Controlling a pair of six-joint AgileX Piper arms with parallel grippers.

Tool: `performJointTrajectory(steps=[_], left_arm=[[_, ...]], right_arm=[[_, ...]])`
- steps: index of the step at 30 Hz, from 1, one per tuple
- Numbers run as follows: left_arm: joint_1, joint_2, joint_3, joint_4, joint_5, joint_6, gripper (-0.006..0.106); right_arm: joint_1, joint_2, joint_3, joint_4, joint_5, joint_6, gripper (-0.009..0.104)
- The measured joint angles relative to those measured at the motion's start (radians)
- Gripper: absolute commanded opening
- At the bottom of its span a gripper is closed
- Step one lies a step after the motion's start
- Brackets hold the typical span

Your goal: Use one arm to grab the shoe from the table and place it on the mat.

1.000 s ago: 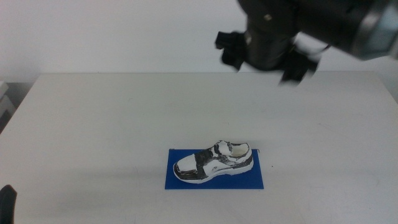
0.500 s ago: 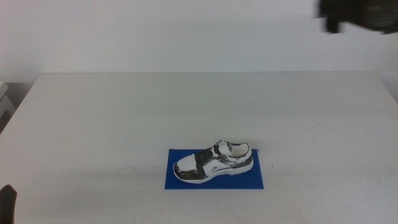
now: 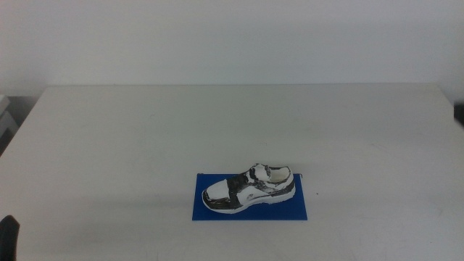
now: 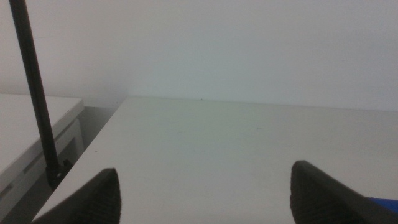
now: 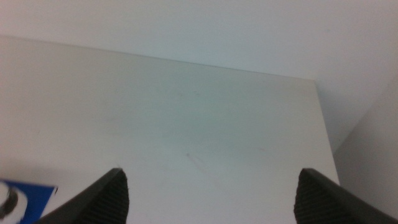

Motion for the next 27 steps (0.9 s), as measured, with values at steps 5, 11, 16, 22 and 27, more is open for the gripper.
performJointTrajectory(steps=[5, 11, 16, 22, 27], left_arm=[[0.000, 0.000, 0.000, 0.000, 0.000, 0.000, 0.094], [0.000, 0.000, 0.000, 0.000, 0.000, 0.000, 0.094], [0.000, 0.000, 0.000, 0.000, 0.000, 0.000, 0.094], [0.000, 0.000, 0.000, 0.000, 0.000, 0.000, 0.094], [0.000, 0.000, 0.000, 0.000, 0.000, 0.000, 0.094]], right_arm=[[0.000, -0.216, 0.260, 0.023, -0.164, -0.029, 0.092], [0.000, -0.503, 0.492, 0.035, -0.280, -0.037, 0.092], [0.000, -0.679, 0.595, 0.035, -0.266, -0.037, 0.092], [0.000, -0.836, 0.707, 0.035, -0.265, -0.037, 0.092], [0.000, -0.895, 0.753, 0.035, -0.255, -0.037, 0.092]])
